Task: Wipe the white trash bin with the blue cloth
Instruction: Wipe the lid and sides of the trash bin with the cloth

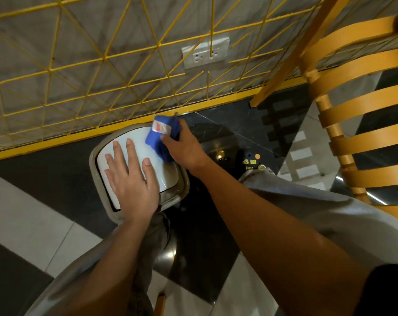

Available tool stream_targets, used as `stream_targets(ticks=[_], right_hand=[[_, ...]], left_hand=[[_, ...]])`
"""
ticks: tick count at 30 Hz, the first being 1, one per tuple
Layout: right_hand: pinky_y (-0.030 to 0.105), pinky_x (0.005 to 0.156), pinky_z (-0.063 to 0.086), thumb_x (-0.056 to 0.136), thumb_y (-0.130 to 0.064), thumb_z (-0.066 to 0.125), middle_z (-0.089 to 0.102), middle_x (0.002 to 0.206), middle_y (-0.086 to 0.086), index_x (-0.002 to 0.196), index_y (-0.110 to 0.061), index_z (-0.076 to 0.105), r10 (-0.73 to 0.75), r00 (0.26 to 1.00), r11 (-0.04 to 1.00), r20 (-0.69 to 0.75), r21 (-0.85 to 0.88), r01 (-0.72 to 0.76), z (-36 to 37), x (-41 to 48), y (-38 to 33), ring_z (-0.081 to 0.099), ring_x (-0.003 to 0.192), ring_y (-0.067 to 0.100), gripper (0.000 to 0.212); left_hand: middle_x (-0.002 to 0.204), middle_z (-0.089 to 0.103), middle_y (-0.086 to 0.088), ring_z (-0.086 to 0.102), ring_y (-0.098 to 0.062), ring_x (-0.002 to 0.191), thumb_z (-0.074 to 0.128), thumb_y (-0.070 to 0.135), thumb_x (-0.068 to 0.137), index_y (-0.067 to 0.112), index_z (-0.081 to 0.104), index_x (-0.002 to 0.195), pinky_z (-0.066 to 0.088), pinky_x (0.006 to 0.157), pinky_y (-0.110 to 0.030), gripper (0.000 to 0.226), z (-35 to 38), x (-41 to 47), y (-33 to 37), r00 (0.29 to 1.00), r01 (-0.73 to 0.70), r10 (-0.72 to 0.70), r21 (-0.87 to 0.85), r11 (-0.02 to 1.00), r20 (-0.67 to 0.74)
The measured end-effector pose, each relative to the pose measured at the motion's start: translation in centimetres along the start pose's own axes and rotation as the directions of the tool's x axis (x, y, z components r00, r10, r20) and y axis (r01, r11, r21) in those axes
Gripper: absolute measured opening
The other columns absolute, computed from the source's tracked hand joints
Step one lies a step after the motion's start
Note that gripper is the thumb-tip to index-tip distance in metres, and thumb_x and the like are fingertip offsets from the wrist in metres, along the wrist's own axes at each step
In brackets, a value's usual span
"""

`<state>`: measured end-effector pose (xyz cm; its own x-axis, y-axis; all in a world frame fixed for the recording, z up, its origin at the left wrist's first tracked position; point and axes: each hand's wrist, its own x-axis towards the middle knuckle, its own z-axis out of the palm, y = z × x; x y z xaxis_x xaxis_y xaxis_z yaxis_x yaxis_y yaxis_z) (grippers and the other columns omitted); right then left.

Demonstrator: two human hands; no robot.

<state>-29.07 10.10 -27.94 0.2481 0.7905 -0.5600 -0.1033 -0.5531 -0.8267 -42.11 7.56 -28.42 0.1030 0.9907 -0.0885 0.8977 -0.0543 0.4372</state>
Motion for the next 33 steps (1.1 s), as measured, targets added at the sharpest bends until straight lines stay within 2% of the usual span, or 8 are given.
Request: stream_targets(ticks=[3, 6, 10, 14, 18, 25, 31, 33], right_hand=[[0.036, 0.099, 0.041, 0.09, -0.023, 0.059, 0.053, 0.131, 0.016, 0.138, -0.007, 0.032, -0.001, 0.999, 0.999, 0.045, 0.039, -0.001, 1.4, 1.4, -1.3, 0.052, 0.12, 0.03, 0.057], [0.035, 0.1, 0.041, 0.089, -0.032, 0.06, 0.053, 0.131, 0.014, 0.138, -0.009, 0.031, -0.002, 1.0, 1.0, 0.025, 0.026, 0.002, 1.8, 0.6, -0.8, 0.052, 0.121, 0.027, 0.062], [0.035, 0.098, 0.043, 0.091, -0.032, 0.056, 0.054, 0.128, 0.017, 0.132, -0.007, 0.035, -0.004, 1.0, 1.0, -0.019, 0.027, 0.005, 1.2, -2.1, 1.6, 0.053, 0.119, 0.028, 0.052], [0.018, 0.085, 0.045, 0.093, -0.027, 0.055, 0.057, 0.118, 0.007, 0.131, -0.009, 0.038, 0.026, 0.999, 0.994, -0.038, 0.111, -0.022, 0.8, -5.7, 4.0, 0.056, 0.109, 0.017, 0.046], [0.025, 0.086, 0.045, 0.092, -0.027, 0.056, 0.059, 0.118, 0.01, 0.128, -0.008, 0.041, 0.047, 0.998, 0.992, -0.048, 0.122, -0.041, 0.7, -6.3, 4.5, 0.057, 0.108, 0.018, 0.043], [0.027, 0.09, 0.041, 0.094, -0.025, 0.054, 0.057, 0.122, 0.014, 0.126, -0.004, 0.043, 0.042, 0.997, 0.997, -0.058, 0.073, -0.038, 0.8, -2.7, 1.2, 0.054, 0.108, 0.021, 0.041], [0.032, 0.097, 0.046, 0.093, -0.02, 0.055, 0.058, 0.126, 0.012, 0.134, -0.009, 0.043, 0.185, 0.967, 0.949, -0.176, 0.288, -0.129, 1.3, -5.3, 4.3, 0.056, 0.113, 0.019, 0.045], [0.029, 0.093, 0.049, 0.093, -0.018, 0.054, 0.058, 0.121, 0.009, 0.134, -0.011, 0.042, 0.242, 0.955, 0.901, -0.169, 0.405, -0.156, 1.6, -7.1, 5.3, 0.057, 0.112, 0.02, 0.043]], left_hand=[[0.158, 0.009, -0.006, 0.001, -0.029, 0.145, 0.015, 0.045, 0.091, 0.022, 0.018, 0.147, 0.004, 0.116, -0.045, 0.06, 0.0, 0.1, -0.1, 1.0, 0.0, 0.0, 0.002, 1.0, 0.006], [0.158, 0.008, -0.006, 0.001, -0.029, 0.145, 0.015, 0.044, 0.092, 0.022, 0.018, 0.147, 0.004, 0.116, -0.046, 0.06, 0.1, 0.1, -0.1, 1.0, 0.007, -0.007, 0.004, 1.0, 0.004], [0.157, 0.011, -0.009, 0.004, -0.033, 0.145, 0.014, 0.043, 0.093, 0.019, 0.019, 0.147, 0.008, 0.116, -0.049, 0.059, 0.1, 0.1, 0.1, 1.0, -0.002, 0.002, 0.038, 0.999, -0.005], [0.156, 0.013, -0.012, 0.008, -0.037, 0.143, 0.012, 0.042, 0.092, 0.017, 0.019, 0.147, 0.01, 0.115, -0.052, 0.06, 0.1, 0.0, 0.1, 1.0, -0.001, 0.001, 0.074, 0.997, -0.002], [0.157, 0.011, -0.011, 0.005, -0.036, 0.144, 0.01, 0.043, 0.091, 0.018, 0.017, 0.147, 0.009, 0.115, -0.051, 0.062, -0.1, 0.0, 0.2, 1.0, -0.005, 0.004, 0.084, 0.996, 0.015], [0.157, 0.01, -0.011, 0.003, -0.034, 0.145, 0.012, 0.043, 0.092, 0.017, 0.017, 0.147, 0.005, 0.116, -0.049, 0.061, 0.0, 0.1, 0.2, 1.0, -0.007, 0.006, 0.073, 0.997, 0.014], [0.156, 0.013, -0.011, 0.006, -0.036, 0.144, 0.02, 0.037, 0.095, 0.017, 0.019, 0.147, 0.007, 0.115, -0.051, 0.055, 0.1, 0.1, 0.4, 1.0, 0.001, -0.001, 0.08, 0.997, -0.002], [0.157, 0.012, -0.011, 0.005, -0.035, 0.144, 0.022, 0.036, 0.096, 0.018, 0.018, 0.147, 0.006, 0.115, -0.051, 0.054, 0.1, 0.1, 0.3, 1.0, 0.002, -0.002, 0.073, 0.997, 0.002]])
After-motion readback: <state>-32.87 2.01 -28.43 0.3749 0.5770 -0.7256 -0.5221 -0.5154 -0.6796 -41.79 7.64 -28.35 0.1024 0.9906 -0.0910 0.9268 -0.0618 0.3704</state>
